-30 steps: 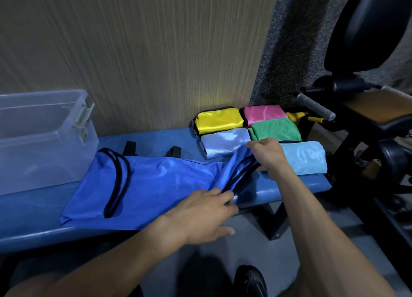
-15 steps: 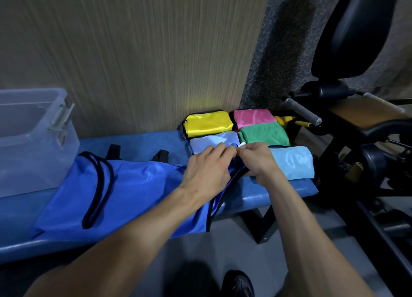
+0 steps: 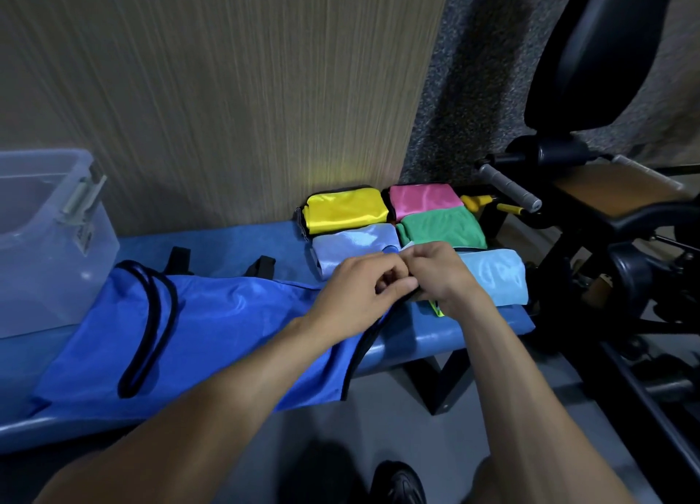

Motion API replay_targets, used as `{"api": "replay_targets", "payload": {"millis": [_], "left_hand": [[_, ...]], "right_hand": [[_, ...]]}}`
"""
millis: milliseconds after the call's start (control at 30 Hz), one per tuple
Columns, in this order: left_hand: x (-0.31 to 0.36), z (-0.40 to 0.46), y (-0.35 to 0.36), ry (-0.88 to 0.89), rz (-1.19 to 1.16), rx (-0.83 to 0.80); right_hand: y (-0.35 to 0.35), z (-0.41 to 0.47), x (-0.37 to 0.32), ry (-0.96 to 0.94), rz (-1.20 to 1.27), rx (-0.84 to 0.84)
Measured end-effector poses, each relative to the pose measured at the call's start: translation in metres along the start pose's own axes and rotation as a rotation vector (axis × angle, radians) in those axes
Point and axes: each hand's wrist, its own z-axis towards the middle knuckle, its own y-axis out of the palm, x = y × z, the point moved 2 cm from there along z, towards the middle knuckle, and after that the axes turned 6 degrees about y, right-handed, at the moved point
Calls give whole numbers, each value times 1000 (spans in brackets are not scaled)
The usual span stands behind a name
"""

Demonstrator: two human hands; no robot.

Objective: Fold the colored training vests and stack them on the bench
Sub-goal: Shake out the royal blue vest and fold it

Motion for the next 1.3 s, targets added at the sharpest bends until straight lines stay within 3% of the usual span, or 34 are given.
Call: {"api": "replay_targets", "payload": {"millis": [67,100,167,233,333,467,533,633,800,933,1000,1133,1300], "left_hand": [[2,1,-3,-139,-288,-46],[0,1,-7,-165,-323,-46],[-7,-2,-21,-154,-202,-63],[-18,-12,-34,-134,83,-167],[-31,-30,-47,-173,428,-329],[-41,-54,-63,-218,535,-400],[-53,-73,-64,-276,641,-520],[-71,-100,-65,-364,606,-673],[-70,-122,-78,-277,578,-555],[-68,-121,-94,-240,850,-372],[-67,-118,-104,-367,957,-260],[-71,-130,-111,-763,851,-300],[-75,-136,-124,-819,739,-258]], "right_hand": [[-5,2,3,-31,-26,42],[-9,4,4,-61,-59,92],[-13,5,5,-148,-164,200],[-12,3,4,-213,-256,272],[-6,4,3,-197,-265,273],[6,8,6,-162,-342,235],[3,8,3,-211,-374,319],[-8,8,-2,-264,-386,466],[-24,8,-11,-323,-422,580],[-27,10,-12,-311,-426,553],[-20,9,-13,-325,-426,540],[-6,9,-18,-361,-441,532],[5,8,-19,-417,-486,530]]}}
